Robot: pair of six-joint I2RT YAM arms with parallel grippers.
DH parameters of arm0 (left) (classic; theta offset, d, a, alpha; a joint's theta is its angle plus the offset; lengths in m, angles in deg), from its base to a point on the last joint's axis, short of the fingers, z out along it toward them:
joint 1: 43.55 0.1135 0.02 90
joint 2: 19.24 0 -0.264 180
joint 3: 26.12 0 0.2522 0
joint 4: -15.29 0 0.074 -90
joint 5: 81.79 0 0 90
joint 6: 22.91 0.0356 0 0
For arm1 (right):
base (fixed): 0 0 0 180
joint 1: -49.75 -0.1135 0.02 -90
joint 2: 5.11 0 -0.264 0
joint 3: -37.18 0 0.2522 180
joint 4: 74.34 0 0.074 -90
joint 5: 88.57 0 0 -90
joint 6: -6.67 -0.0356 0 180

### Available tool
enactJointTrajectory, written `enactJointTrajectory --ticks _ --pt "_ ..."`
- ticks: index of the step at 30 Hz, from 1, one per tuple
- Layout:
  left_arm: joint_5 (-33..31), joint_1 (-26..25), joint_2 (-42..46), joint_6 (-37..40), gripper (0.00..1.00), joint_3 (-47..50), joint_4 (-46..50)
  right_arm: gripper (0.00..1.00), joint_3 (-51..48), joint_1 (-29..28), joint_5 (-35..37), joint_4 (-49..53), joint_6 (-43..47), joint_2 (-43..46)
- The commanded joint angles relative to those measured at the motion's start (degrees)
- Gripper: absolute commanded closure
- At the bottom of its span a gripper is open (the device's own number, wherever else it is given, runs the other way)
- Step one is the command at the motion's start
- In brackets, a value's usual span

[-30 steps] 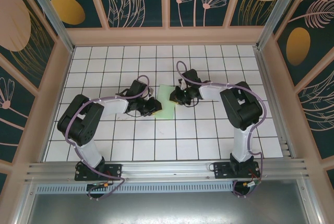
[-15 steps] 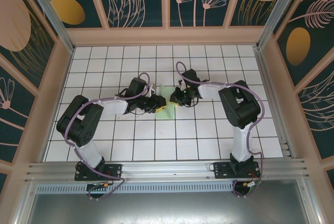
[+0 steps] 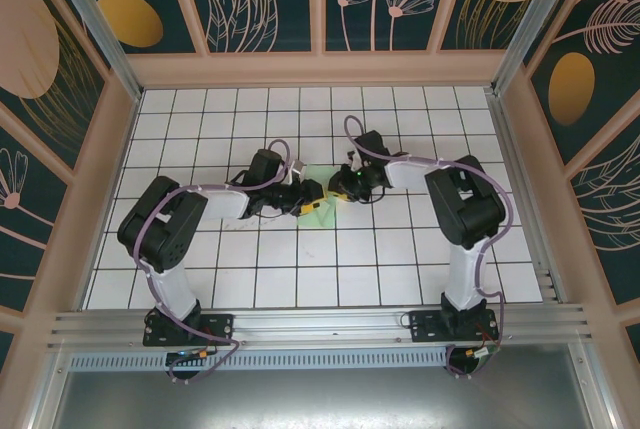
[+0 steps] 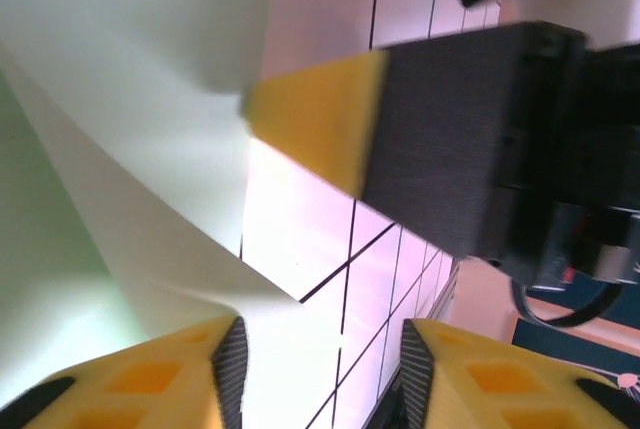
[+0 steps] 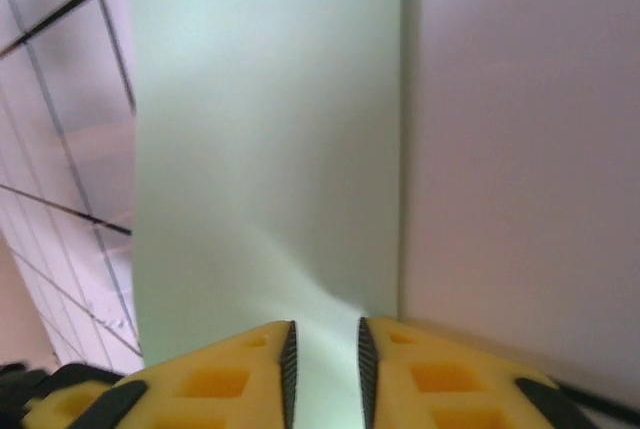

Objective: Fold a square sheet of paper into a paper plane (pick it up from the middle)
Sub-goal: Fold the triangle a second time at the center of the table.

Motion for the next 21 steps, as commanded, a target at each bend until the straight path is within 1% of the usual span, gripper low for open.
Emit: enactJointTrajectory --ticks 1,5,10,15,21 --pt "-1.55 0.12 -0.96 -0.06 0.62 0.06 -1.57 0.67 -4.26 1.35 -2.58 -4.72 -0.44 6.70" --pt "-2.88 0.14 -1.46 -0.05 0.70 0.50 -1.12 0.62 -9.77 1.11 -5.95 -9.95 -0.38 9.56" --pt "-3.76 0.18 -1.66 0.28 0.77 0.86 -0.34 0.58 -14.94 -0.32 -8.89 -17.06 -1.82 12.07" --pt "-3.81 0.14 -2.22 0.27 0.81 0.73 -0.25 0.58 -14.93 -1.66 -8.65 -17.44 -1.68 11.20" --pt "-3.75 0.13 -2.17 0.30 0.82 0.78 -0.27 0.62 -13.81 -1.90 -8.16 -17.26 -1.51 9.16"
